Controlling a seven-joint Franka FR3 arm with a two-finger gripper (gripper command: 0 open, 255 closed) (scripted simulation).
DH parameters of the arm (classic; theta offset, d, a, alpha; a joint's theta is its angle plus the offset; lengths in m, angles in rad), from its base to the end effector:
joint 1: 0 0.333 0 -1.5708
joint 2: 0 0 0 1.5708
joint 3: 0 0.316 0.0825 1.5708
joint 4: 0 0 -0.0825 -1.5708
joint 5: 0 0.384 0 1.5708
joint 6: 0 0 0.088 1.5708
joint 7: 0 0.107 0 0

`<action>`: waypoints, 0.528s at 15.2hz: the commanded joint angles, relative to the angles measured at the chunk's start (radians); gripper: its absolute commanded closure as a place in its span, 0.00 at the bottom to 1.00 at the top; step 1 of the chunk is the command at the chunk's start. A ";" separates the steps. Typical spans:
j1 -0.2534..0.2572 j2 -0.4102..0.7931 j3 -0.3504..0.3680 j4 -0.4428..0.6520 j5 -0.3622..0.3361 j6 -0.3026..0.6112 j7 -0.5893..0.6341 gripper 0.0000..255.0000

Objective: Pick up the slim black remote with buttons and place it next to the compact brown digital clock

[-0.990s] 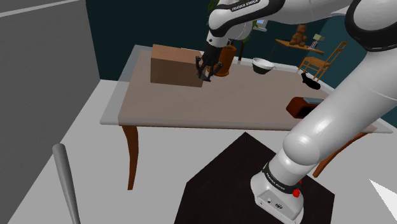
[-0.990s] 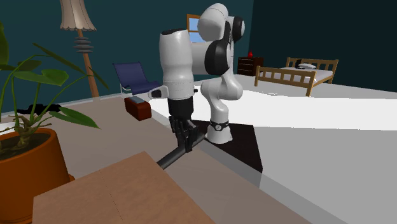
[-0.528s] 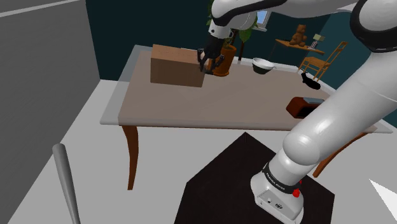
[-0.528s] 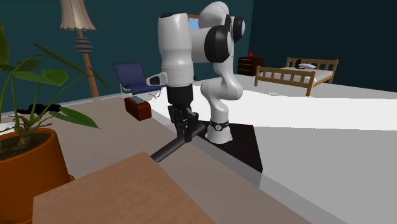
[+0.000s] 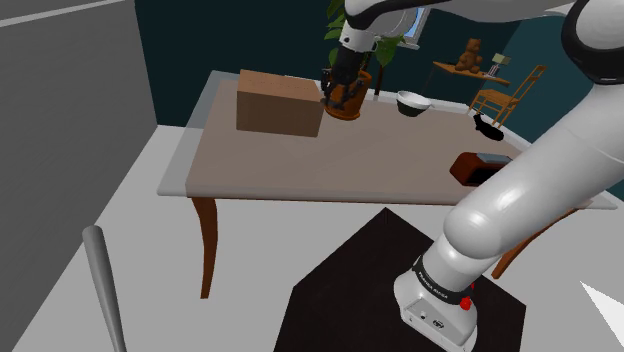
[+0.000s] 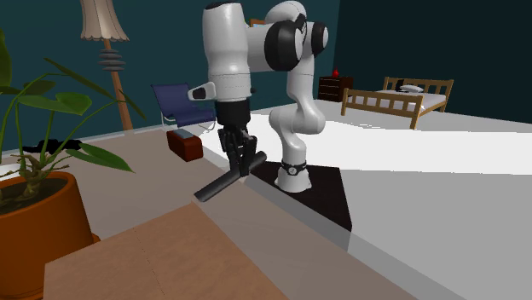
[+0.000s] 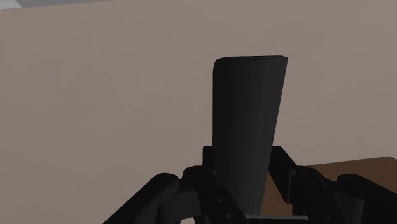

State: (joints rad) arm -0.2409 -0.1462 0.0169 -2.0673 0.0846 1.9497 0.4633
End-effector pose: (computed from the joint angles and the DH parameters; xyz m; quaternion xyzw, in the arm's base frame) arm 0.5041 -0.1087 0.4991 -0.9355 0.3509 -0.0096 0.0397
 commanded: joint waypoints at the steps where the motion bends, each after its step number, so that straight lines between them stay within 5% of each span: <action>1: -0.020 -0.016 -0.026 -0.013 -0.003 -0.006 -0.045 1.00; 8: -0.093 -0.062 -0.126 -0.058 -0.022 -0.020 -0.210 1.00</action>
State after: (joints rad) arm -0.3220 -0.2007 -0.0929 -2.1155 0.0658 1.9299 0.2823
